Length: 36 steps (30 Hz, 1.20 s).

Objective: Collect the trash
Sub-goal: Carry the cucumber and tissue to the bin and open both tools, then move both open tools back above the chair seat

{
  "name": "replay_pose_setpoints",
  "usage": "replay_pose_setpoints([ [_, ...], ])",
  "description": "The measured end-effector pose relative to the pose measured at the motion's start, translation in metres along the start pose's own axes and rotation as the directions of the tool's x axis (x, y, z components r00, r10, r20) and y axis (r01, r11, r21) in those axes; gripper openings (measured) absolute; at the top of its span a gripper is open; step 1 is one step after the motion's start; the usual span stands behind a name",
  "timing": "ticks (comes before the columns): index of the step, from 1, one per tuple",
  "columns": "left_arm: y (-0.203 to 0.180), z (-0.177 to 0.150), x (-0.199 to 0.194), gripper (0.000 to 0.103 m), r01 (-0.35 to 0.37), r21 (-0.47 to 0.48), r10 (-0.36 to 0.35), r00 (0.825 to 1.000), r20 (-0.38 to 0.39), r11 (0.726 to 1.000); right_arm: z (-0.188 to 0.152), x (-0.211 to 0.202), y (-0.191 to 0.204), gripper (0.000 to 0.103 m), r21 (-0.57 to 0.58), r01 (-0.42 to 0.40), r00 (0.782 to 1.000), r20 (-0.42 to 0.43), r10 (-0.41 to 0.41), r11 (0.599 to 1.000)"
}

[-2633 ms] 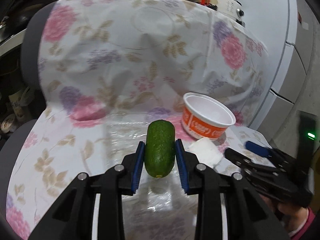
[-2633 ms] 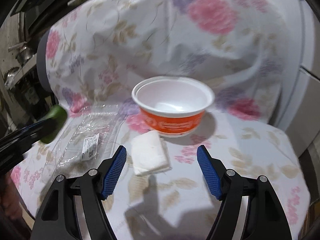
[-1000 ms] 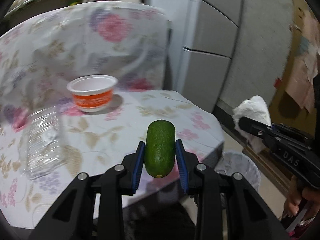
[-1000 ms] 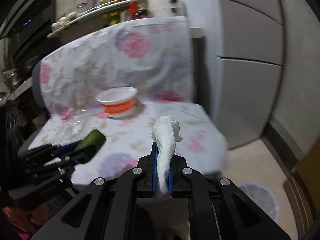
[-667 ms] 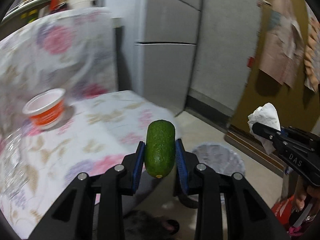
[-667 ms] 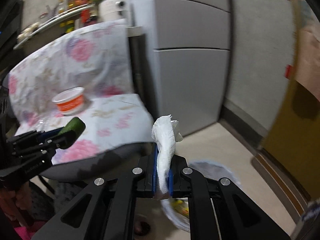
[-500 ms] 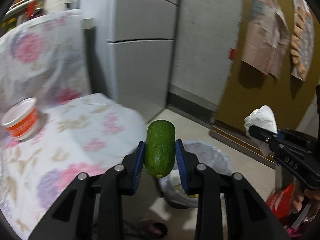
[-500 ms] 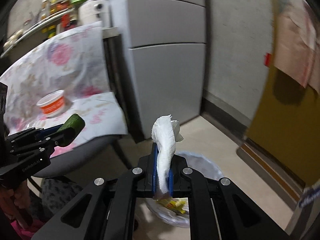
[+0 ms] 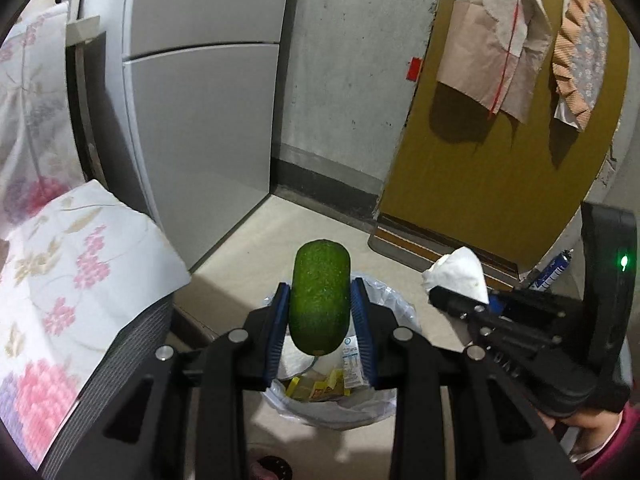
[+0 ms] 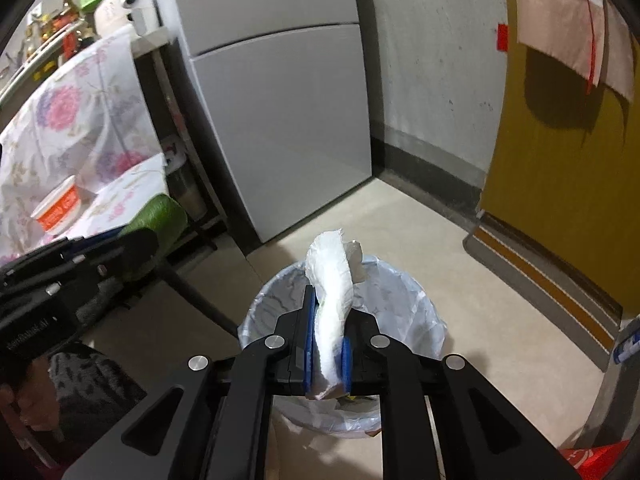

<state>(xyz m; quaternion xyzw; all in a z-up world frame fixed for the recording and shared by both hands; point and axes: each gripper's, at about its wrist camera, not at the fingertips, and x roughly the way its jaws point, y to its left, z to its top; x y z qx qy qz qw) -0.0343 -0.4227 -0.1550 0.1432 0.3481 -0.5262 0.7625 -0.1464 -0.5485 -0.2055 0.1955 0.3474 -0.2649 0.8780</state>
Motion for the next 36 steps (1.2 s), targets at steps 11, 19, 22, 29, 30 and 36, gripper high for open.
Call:
replay_pose_setpoints([
  [11,0.007,0.014,0.014,0.054,0.011,-0.034,-0.011,1.000,-0.003,0.999,0.008,0.021,-0.018,0.051,0.077,0.025,1.000,-0.005,-0.025,0.997],
  [19,0.027,0.014,-0.010,0.054,-0.026,-0.093,0.030,0.999,0.039,0.995,0.014,-0.008,-0.009,0.050,0.053,0.074,0.996,0.047,-0.076,0.996],
  [22,0.033,0.011,-0.023,0.054,-0.023,-0.123,0.030,0.998,0.053,0.992,0.018,-0.020,-0.004,0.049,0.046,0.080,0.994,0.070,-0.083,0.996],
  [29,0.041,-0.003,-0.062,0.056,-0.091,-0.129,0.103,0.990,0.093,0.987,0.022,-0.047,0.025,0.049,0.020,0.019,0.994,0.111,-0.021,1.000],
  [30,0.045,-0.009,-0.073,0.057,-0.109,-0.135,0.124,0.987,0.103,0.985,0.023,-0.050,0.037,0.049,0.002,-0.007,0.993,0.119,0.007,1.000],
  [36,0.082,-0.033,-0.124,0.062,-0.281,-0.188,0.306,0.945,0.119,0.941,0.032,-0.058,0.107,0.050,-0.137,-0.129,0.981,0.130,0.147,0.982],
])
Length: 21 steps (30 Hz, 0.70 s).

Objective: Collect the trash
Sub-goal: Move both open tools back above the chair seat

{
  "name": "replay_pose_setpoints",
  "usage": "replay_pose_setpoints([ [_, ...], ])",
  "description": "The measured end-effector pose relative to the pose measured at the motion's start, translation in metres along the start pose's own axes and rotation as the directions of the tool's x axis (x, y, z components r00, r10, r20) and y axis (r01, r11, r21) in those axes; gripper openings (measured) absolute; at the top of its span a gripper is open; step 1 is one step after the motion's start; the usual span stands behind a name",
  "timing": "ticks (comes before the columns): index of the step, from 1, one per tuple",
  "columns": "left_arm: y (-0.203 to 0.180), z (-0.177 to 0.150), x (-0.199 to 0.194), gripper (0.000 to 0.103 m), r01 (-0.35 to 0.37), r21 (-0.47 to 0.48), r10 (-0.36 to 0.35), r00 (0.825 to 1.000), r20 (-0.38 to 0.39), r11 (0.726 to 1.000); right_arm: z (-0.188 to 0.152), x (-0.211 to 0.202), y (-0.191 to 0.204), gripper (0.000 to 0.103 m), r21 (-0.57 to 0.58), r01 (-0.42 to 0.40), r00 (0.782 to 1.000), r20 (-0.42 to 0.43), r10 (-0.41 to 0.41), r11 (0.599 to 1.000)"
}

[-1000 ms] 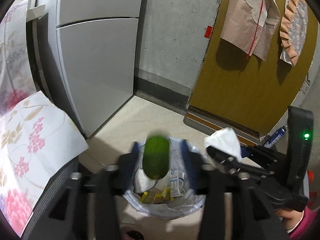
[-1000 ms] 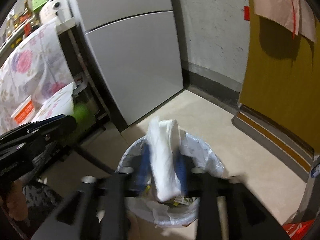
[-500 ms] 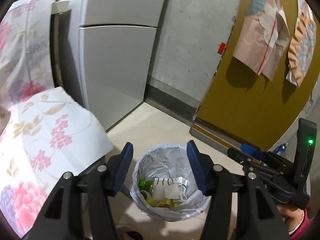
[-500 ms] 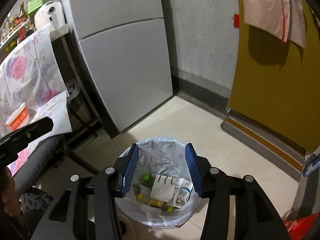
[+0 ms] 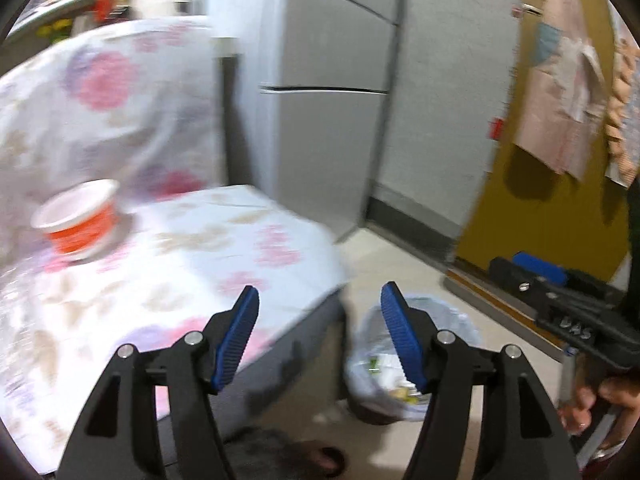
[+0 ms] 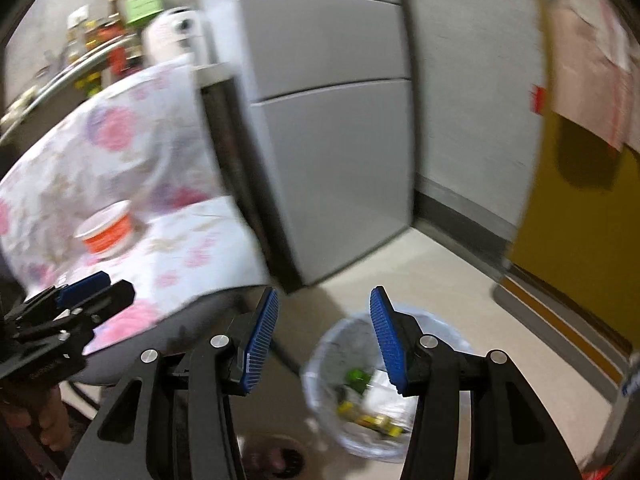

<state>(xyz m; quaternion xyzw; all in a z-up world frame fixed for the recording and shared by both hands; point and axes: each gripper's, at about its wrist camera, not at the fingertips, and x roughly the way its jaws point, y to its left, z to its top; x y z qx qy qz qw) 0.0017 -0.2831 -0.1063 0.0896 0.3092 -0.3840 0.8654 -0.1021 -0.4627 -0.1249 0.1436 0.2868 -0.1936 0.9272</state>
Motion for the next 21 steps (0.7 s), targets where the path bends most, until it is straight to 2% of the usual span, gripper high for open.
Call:
replay_pose_setpoints([
  [5,0.057,-0.008,-0.028,0.062,-0.102,-0.105,0.102,0.995,-0.004,0.989,0.014,0.007,0.060,0.053,-0.103,-0.111,0.994,0.005,0.113,0.988],
  [10,0.111,-0.017,-0.054,0.064,-0.198,-0.221,0.203,0.979,0.000,0.955,0.021,0.016,0.117,0.054,-0.192,-0.205,0.979,-0.023,0.204,0.960],
  [16,0.167,-0.029,-0.081,0.067,-0.318,-0.305,0.331,0.944,-0.010,0.898,0.024,0.027,0.172,0.054,-0.259,-0.293,0.956,-0.052,0.289,0.920],
  [21,0.201,-0.039,-0.103,0.067,-0.424,-0.353,0.433,0.900,-0.057,0.834,0.028,0.033,0.210,0.054,-0.297,-0.343,0.939,-0.070,0.338,0.891],
])
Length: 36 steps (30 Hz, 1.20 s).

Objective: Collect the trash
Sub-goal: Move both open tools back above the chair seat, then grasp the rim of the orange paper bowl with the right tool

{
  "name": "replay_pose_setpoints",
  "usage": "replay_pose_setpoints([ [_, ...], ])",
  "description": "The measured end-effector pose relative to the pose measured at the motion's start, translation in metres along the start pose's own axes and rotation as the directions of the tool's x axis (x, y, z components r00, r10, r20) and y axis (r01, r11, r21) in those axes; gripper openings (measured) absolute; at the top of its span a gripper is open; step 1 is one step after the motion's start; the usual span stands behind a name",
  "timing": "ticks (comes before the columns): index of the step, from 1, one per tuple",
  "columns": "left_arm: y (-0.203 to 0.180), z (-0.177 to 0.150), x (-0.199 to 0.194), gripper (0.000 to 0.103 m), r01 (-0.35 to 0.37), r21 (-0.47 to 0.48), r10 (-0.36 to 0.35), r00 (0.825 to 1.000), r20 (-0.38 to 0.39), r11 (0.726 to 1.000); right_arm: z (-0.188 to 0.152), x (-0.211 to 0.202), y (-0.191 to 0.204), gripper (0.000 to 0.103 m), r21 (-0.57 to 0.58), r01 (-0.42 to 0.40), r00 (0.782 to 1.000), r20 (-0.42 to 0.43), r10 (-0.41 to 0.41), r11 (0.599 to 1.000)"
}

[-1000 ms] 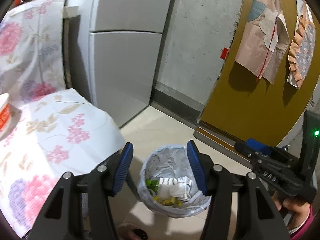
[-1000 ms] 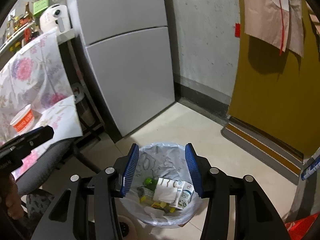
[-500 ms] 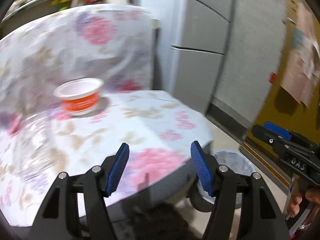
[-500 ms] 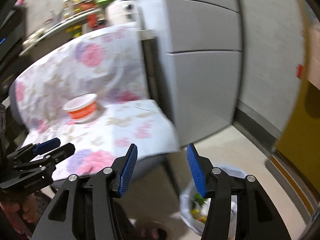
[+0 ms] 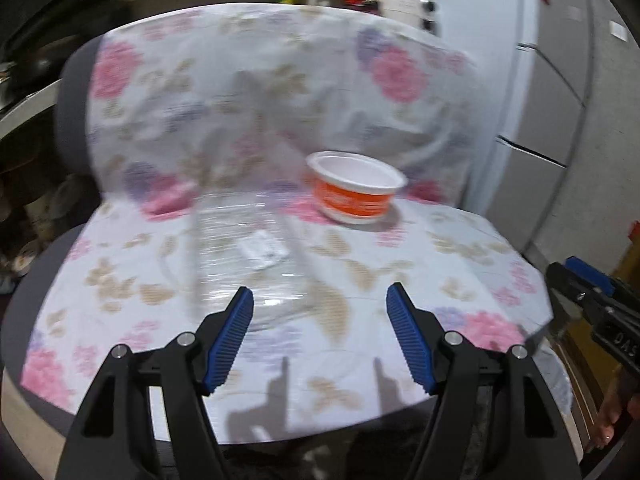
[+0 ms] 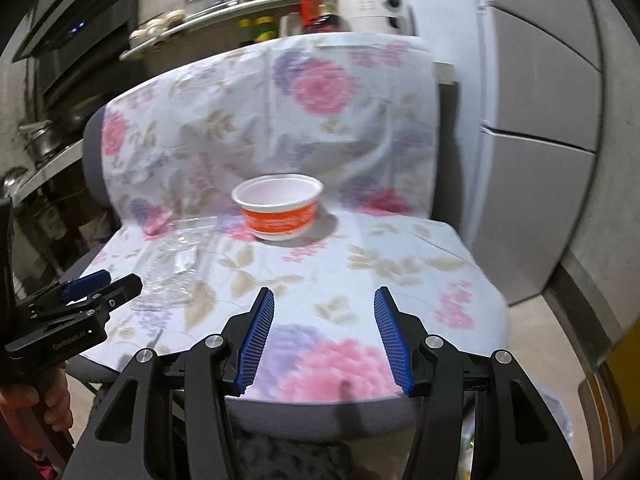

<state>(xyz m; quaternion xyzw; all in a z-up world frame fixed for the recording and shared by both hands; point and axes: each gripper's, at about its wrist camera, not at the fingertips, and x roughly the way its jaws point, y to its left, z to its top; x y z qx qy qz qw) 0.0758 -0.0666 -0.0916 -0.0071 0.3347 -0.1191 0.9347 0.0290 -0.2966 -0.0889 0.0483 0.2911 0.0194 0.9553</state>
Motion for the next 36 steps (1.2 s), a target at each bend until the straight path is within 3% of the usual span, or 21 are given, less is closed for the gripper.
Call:
replay_pose_setpoints([
  [3,0.022,0.005,-0.003,0.067,-0.066,-0.028,0.066,0.998,0.000,0.997,0.010,0.009,0.016,0.059,-0.035,-0.021,1.000,0.000,0.021,0.999],
  [12,0.074,0.018,-0.008,0.067,-0.189,-0.092,0.191,0.982,0.009,0.978,0.037,0.056,0.052,0.060,-0.110,-0.082,0.996,-0.037,0.079,0.991],
  [17,0.090,0.022,-0.005,0.067,-0.238,-0.116,0.241,0.971,0.009,0.964,0.039,0.090,0.056,0.060,-0.098,-0.100,0.993,-0.080,0.092,0.990],
  [23,0.108,0.029,0.006,0.067,-0.305,-0.150,0.309,0.951,0.004,0.940,0.049,0.122,0.050,0.059,-0.093,-0.069,0.995,-0.075,0.062,0.993],
  [28,0.115,0.039,0.023,0.067,-0.328,-0.154,0.331,0.943,-0.001,0.932,0.069,0.154,0.028,0.055,-0.022,-0.028,0.996,-0.081,0.026,0.999],
  [36,0.107,0.047,0.051,0.067,-0.299,-0.131,0.301,0.954,-0.009,0.945,0.094,0.193,0.011,0.055,0.041,0.033,0.995,-0.091,-0.030,0.999],
])
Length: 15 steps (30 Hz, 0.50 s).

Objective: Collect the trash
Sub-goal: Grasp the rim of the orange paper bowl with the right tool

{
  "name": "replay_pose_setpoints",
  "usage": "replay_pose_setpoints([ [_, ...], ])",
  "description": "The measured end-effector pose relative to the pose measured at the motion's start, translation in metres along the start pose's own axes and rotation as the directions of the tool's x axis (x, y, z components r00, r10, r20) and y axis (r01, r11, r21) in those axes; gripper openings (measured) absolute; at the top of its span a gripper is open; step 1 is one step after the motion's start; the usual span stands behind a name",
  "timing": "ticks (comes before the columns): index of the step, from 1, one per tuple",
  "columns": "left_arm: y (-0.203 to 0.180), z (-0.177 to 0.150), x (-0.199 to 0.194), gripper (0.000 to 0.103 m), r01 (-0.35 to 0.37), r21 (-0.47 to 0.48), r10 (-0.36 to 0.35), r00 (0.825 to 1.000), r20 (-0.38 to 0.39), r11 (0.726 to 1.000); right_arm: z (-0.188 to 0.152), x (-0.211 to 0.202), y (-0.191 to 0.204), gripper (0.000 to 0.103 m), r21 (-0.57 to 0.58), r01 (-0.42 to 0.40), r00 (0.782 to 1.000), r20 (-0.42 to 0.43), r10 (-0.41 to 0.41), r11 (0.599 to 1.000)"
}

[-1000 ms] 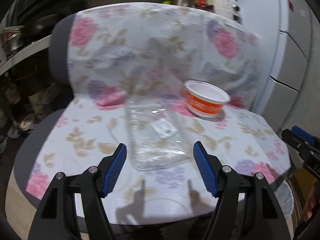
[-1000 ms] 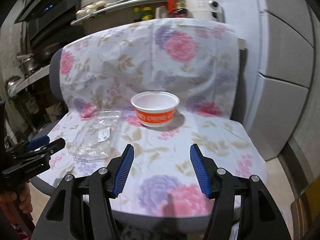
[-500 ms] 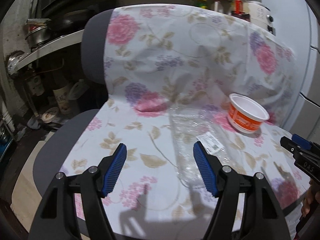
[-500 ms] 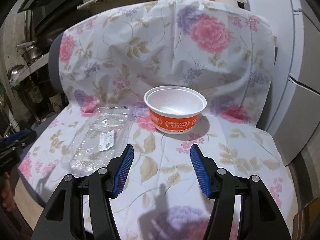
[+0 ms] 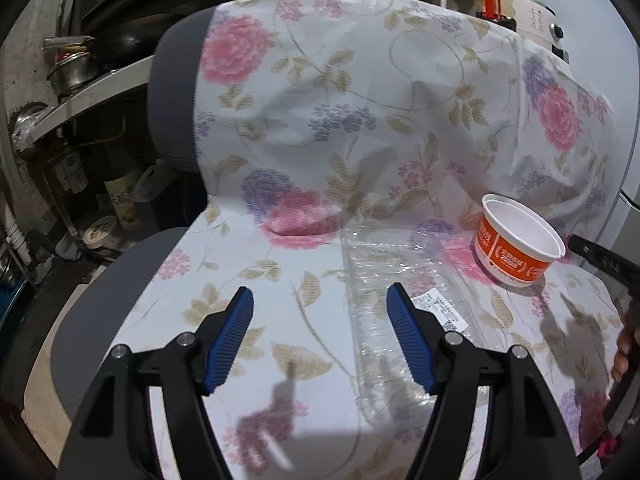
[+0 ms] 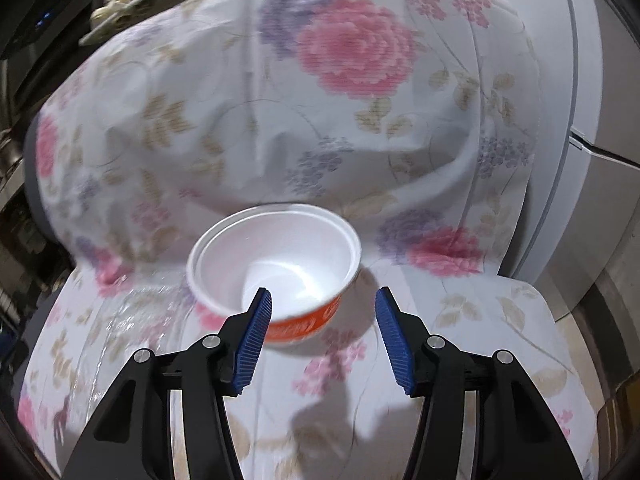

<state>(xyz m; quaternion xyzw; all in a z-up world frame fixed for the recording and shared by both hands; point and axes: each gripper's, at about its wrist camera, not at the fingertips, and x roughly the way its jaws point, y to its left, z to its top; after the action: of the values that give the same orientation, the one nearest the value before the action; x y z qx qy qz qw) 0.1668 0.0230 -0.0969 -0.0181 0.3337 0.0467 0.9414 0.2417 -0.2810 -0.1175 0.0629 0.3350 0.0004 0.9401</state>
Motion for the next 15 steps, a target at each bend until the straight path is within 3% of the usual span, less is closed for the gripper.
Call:
replay_pose_setpoints([
  [10,-0.011,-0.005,0.011,0.067,0.039,0.021,-0.039,0.999,-0.013,0.999,-0.001,0.051,-0.009,0.054,0.132,-0.034,0.988,-0.143,0.053,0.991],
  [15,-0.008,-0.007,0.007,0.067,0.045,0.015,-0.045,0.999,-0.018,0.999,-0.006,0.047,0.004,0.034,0.106,-0.031,0.990,-0.137,0.045,0.994],
])
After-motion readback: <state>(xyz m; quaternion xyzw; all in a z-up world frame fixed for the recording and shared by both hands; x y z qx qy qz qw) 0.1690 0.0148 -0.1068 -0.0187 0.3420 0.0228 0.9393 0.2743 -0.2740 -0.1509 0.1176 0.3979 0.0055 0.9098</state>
